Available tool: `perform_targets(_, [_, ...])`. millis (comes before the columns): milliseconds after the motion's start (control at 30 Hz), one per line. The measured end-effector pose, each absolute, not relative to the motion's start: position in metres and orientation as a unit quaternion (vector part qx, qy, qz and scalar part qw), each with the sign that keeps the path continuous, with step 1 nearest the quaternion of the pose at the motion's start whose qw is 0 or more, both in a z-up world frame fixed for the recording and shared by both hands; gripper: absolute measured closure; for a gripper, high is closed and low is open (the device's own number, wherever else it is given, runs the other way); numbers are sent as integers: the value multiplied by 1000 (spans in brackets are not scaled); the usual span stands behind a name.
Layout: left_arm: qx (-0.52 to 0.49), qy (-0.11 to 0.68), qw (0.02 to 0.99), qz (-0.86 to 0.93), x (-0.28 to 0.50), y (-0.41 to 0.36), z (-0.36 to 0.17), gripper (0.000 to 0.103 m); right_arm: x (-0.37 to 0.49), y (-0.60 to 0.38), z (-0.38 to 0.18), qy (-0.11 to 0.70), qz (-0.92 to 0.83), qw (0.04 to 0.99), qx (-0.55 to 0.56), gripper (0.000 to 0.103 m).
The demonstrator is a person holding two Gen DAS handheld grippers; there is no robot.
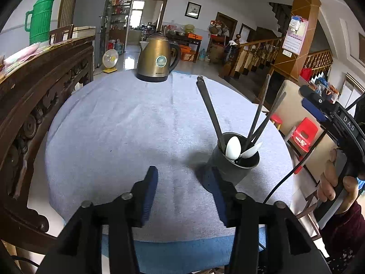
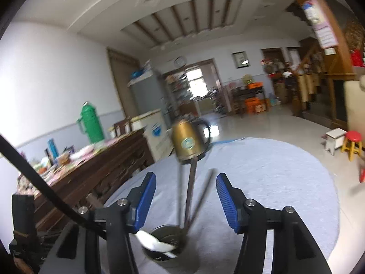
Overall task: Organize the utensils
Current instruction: 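Lower the chopstick into the grey cup with the left tool, then open the left tool to release the chopstick and pull back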
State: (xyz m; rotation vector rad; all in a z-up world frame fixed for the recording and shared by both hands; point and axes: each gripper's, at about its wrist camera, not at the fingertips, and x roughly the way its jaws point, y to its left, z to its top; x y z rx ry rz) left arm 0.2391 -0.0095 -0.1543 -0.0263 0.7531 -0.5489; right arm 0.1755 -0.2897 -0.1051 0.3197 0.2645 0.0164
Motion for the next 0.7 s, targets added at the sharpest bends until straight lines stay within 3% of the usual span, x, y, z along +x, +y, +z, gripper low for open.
perform_targets(233, [-11, 388, 889, -244, 241, -15, -158, 53, 178, -331, -123, 193, -24, 962, 193, 45])
perform_targets(367, [23, 378, 901, -211, 234, -27, -148, 31, 176, -313, -126, 232, 14, 959, 163, 44])
perform_targets(467, [52, 369, 909, -188, 227, -36, -139, 28, 171, -301, -126, 246, 32, 957, 154, 39])
perform_targets(700, [72, 367, 918, -135, 219, -38, -120, 23, 153, -284, -121, 254, 52, 954, 152, 38])
